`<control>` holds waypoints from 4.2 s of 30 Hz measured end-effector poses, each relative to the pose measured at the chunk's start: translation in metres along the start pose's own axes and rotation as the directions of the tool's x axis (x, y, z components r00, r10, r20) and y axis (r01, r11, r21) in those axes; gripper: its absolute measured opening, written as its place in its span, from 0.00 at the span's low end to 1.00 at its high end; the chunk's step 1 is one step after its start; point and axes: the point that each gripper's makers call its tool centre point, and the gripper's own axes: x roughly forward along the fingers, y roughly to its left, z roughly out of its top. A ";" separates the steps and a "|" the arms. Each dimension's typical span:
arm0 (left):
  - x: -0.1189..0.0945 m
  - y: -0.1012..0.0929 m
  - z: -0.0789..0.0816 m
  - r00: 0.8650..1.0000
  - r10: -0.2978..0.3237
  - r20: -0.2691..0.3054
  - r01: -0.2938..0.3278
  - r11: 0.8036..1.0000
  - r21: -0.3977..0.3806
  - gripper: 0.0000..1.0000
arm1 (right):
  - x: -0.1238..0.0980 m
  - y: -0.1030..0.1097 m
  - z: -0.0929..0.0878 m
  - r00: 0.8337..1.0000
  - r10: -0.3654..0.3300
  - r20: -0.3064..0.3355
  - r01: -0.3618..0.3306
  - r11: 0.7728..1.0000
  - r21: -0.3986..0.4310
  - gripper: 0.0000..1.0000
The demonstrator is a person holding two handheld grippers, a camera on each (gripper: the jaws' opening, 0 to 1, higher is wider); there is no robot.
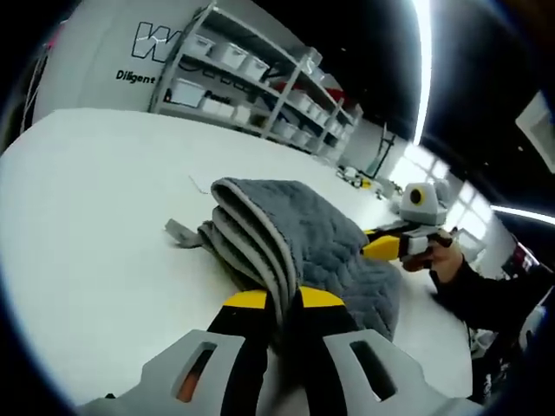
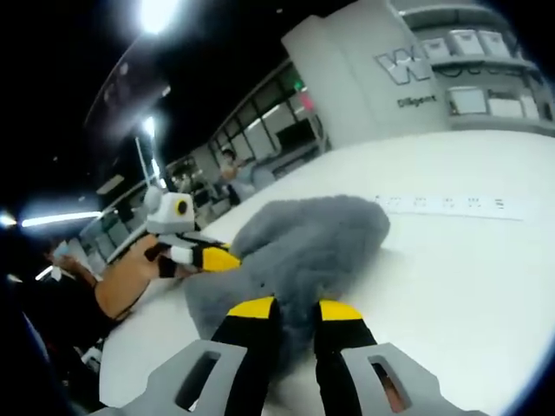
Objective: Open the folded towel by lifting each exposed corner and separating the folded layers until the towel lies flat within the target outline without major curled edges
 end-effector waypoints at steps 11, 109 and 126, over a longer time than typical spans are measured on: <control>-0.004 -0.025 -0.016 0.997 -0.072 0.007 0.072 0.997 -0.032 0.09 | -0.017 0.010 -0.013 0.999 0.038 0.027 -0.039 0.999 0.011 0.11; -0.060 -0.099 -0.083 0.975 -0.151 -0.165 0.176 0.973 0.149 0.10 | -0.073 0.084 -0.073 0.982 0.156 -0.104 -0.169 0.977 -0.129 0.12; -0.063 -0.125 -0.102 0.976 -0.139 -0.168 0.167 0.972 0.168 0.10 | -0.081 0.098 -0.086 0.985 0.147 -0.096 -0.159 0.977 -0.140 0.12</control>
